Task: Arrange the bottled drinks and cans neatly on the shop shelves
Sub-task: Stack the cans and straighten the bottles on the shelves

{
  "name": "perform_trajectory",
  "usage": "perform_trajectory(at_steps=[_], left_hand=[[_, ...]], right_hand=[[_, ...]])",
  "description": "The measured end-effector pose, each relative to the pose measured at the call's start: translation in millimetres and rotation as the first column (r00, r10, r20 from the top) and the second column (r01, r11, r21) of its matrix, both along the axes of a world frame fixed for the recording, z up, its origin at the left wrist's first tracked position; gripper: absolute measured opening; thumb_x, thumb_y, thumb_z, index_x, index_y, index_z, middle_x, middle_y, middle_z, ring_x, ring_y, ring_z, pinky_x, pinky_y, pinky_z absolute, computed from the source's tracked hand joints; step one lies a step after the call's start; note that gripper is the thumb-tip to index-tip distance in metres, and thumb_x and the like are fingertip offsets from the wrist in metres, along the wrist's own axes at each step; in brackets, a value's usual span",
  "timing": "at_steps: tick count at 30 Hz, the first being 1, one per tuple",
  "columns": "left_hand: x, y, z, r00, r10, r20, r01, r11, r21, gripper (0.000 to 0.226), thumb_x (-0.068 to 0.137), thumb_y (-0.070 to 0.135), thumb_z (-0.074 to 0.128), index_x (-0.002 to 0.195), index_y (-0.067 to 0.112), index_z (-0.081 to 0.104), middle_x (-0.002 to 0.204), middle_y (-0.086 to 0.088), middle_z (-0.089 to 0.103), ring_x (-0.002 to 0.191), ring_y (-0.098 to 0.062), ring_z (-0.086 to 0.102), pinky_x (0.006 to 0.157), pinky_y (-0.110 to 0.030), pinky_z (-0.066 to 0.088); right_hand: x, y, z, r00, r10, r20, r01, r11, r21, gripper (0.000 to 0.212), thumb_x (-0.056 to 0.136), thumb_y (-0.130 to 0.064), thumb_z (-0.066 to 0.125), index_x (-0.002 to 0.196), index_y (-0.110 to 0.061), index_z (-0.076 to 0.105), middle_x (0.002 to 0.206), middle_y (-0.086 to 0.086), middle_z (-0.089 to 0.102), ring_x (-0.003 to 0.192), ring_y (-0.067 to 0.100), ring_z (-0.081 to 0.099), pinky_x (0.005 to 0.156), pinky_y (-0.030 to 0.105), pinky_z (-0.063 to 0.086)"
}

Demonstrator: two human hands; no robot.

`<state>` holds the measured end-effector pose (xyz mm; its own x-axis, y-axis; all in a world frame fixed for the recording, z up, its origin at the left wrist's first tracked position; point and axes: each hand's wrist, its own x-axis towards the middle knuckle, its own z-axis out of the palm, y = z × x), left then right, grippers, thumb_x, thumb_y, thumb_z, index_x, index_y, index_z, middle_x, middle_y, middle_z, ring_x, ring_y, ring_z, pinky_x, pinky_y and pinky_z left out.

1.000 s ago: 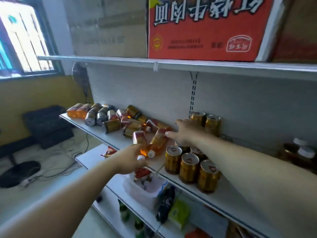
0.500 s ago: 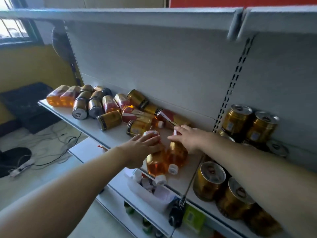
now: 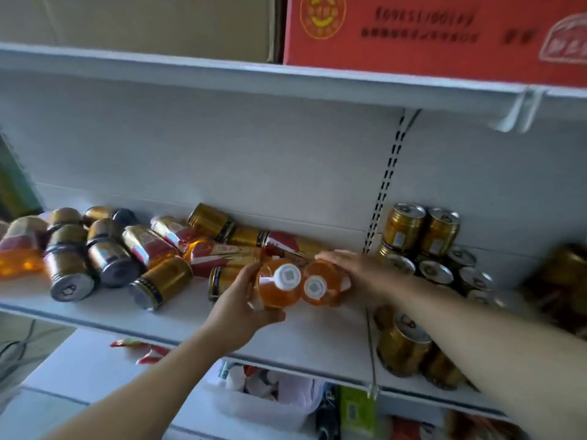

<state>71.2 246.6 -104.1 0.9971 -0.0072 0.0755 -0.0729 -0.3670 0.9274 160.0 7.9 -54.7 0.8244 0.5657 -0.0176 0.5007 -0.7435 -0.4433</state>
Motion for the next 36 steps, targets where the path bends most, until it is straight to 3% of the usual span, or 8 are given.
perform_trajectory(at_steps=[5,8,13,17,22,26,30,36], left_hand=[[-1.0,-0.2,25.9,1.0,-0.01,-0.002,0.007,0.849,-0.528,0.062,0.069,-0.003,0.078,0.119,0.016,0.047,0.105,-0.02,0.065,0.087,-0.021,0.071,0.067,-0.038,0.059],[-1.9,1.6,38.5,0.999,0.011,0.034,0.011,0.818,-0.575,0.058,0.062,0.027,0.081,0.115,0.026,0.056,0.105,-0.008,0.071,0.1,-0.027,0.067,0.088,-0.048,0.053],[-11.1,-25.2,65.5,0.997,-0.075,0.021,0.068,0.701,-0.71,0.043,0.069,0.04,0.066,0.11,0.031,0.057,0.101,-0.007,0.072,0.095,-0.027,0.069,0.084,-0.047,0.051],[-28.7,-72.6,86.9,0.983,-0.185,-0.011,0.118,0.671,-0.732,0.059,0.068,0.056,0.066,0.12,0.033,0.052,0.108,-0.011,0.07,0.096,-0.028,0.069,0.078,-0.045,0.051],[-47.4,-162.4,97.4,0.931,-0.358,-0.072,0.195,0.652,-0.732,0.069,0.069,0.054,0.054,0.127,0.016,0.052,0.106,-0.018,0.07,0.093,-0.033,0.069,0.066,-0.041,0.056],[-65.7,-267.1,91.1,0.878,-0.461,-0.13,0.232,0.647,-0.726,0.049,0.083,0.042,0.059,0.125,0.015,0.053,0.104,-0.021,0.069,0.091,-0.037,0.068,0.073,-0.047,0.055],[-91.7,-387.3,82.4,0.874,-0.465,-0.141,0.274,0.711,-0.648,0.024,0.088,0.019,0.058,0.112,0.015,0.056,0.088,-0.014,0.071,0.079,-0.029,0.069,0.066,-0.042,0.054],[-113.7,-519.2,58.1,0.892,-0.433,-0.125,0.32,0.805,-0.5,0.042,0.08,0.018,0.071,0.119,0.018,0.054,0.107,-0.007,0.069,0.092,-0.022,0.068,0.072,-0.035,0.056]], right_hand=[[-25.9,16.8,22.8,0.984,-0.161,-0.08,0.178,0.93,0.323,0.076,0.068,-0.037,0.085,0.132,-0.038,0.044,0.12,-0.019,0.055,0.112,0.005,0.052,0.088,0.024,0.04],[-43.6,20.9,30.1,0.949,-0.259,-0.177,0.313,0.751,0.581,0.063,0.06,-0.05,0.082,0.117,-0.037,0.058,0.108,-0.015,0.069,0.102,0.006,0.063,0.088,0.032,0.05],[-91.8,1.5,44.3,0.889,-0.315,-0.331,0.432,0.341,0.835,0.02,0.086,-0.022,0.068,0.104,-0.027,0.063,0.094,-0.011,0.073,0.088,0.002,0.068,0.073,0.022,0.05],[-120.7,-36.5,45.5,0.784,-0.279,-0.554,0.573,-0.019,0.82,0.064,0.065,-0.047,0.07,0.122,-0.021,0.059,0.109,0.012,0.069,0.097,0.03,0.066,0.082,0.043,0.052],[-167.9,-116.0,44.9,0.731,-0.264,-0.629,0.593,-0.211,0.777,0.078,0.061,-0.05,0.065,0.127,-0.01,0.055,0.099,0.016,0.067,0.084,0.031,0.067,0.068,0.039,0.054],[-216.8,-205.0,41.7,0.708,-0.4,-0.582,0.51,-0.279,0.813,0.052,0.067,-0.035,0.063,0.116,-0.016,0.06,0.085,0.009,0.067,0.074,0.023,0.066,0.068,0.034,0.052],[-266.7,-310.7,41.0,0.648,-0.537,-0.54,0.537,-0.182,0.824,0.021,0.086,-0.018,0.067,0.105,-0.026,0.063,0.092,0.006,0.071,0.087,0.026,0.068,0.075,0.038,0.053],[-307.7,-435.0,34.4,0.524,-0.733,-0.434,0.589,-0.056,0.806,0.044,0.077,-0.009,0.075,0.112,-0.029,0.055,0.1,0.001,0.067,0.092,0.02,0.065,0.07,0.029,0.05]])
